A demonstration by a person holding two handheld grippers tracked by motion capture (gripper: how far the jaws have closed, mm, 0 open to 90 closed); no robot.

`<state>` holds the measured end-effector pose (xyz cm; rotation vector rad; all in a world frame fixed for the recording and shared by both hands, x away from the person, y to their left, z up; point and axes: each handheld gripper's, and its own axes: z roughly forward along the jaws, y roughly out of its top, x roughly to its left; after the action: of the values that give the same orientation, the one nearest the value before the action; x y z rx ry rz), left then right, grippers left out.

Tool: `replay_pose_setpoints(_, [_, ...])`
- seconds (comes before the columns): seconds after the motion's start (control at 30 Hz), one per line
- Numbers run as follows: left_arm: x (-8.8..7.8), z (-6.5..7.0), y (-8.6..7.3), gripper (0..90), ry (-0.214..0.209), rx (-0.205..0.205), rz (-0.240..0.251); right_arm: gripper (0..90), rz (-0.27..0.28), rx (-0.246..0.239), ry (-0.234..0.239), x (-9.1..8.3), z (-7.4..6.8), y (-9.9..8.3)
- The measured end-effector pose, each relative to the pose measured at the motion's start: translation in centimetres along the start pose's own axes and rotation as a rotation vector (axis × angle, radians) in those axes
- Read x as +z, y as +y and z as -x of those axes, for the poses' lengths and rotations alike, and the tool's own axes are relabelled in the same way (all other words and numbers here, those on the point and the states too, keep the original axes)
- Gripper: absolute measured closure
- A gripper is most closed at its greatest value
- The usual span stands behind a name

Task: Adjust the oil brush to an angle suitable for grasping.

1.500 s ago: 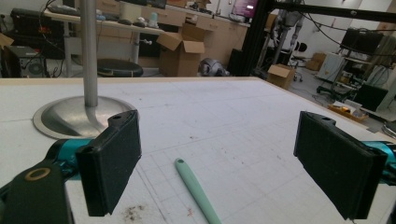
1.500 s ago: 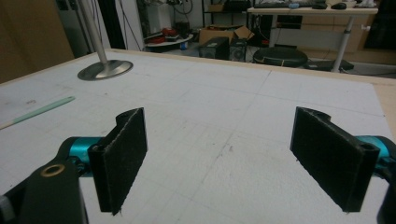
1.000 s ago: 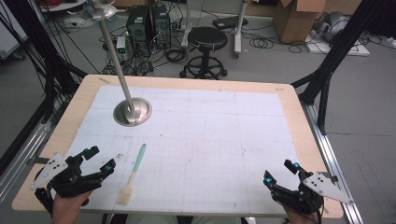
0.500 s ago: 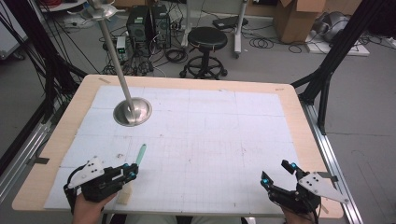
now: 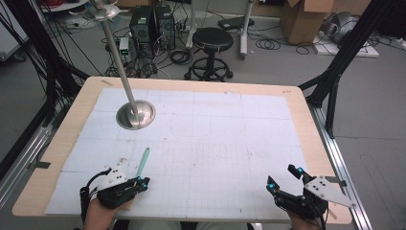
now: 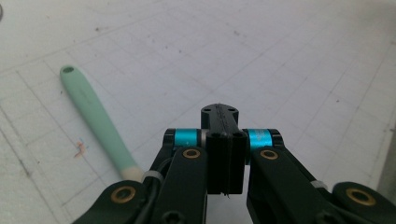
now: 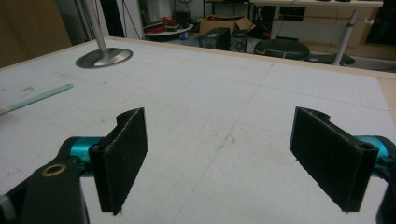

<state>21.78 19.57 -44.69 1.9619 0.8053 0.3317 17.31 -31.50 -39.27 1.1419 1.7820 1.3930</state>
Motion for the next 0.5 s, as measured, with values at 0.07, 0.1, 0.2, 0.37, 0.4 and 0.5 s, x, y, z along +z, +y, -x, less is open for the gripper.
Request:
replay_pose_setpoints(0.07, [0.2,-0.1,-0.1,89.5,0.022,0.009,-0.040,17.8,-0.001,0.002,0.001,0.0,0.0,0.0])
replay_pose_setpoints(0.1, [0.2,-0.1,-0.1,89.5,0.022,0.009,-0.040,17.8,-0.001,0.002,0.001,0.0,0.0,0.0])
replay_pose_setpoints(0.2, [0.4,0.0,-0.2,89.5,0.048,0.002,-0.077,17.8,-0.002,0.003,0.001,0.0,0.0,0.0])
replay_pose_setpoints(0.37, [0.1,-0.6,-0.4,89.5,0.078,-0.035,-0.092,17.8,-0.003,0.006,0.000,0.0,0.0,0.0])
replay_pose_setpoints(0.4, [-0.1,-0.9,-0.5,89.5,0.090,-0.052,-0.090,17.8,-0.002,0.005,0.001,0.0,0.0,0.0])
replay_pose_setpoints(0.5, [-0.5,-1.3,-0.6,89.5,0.097,-0.076,-0.093,17.9,-0.002,0.007,0.001,0.0,0.0,0.0])
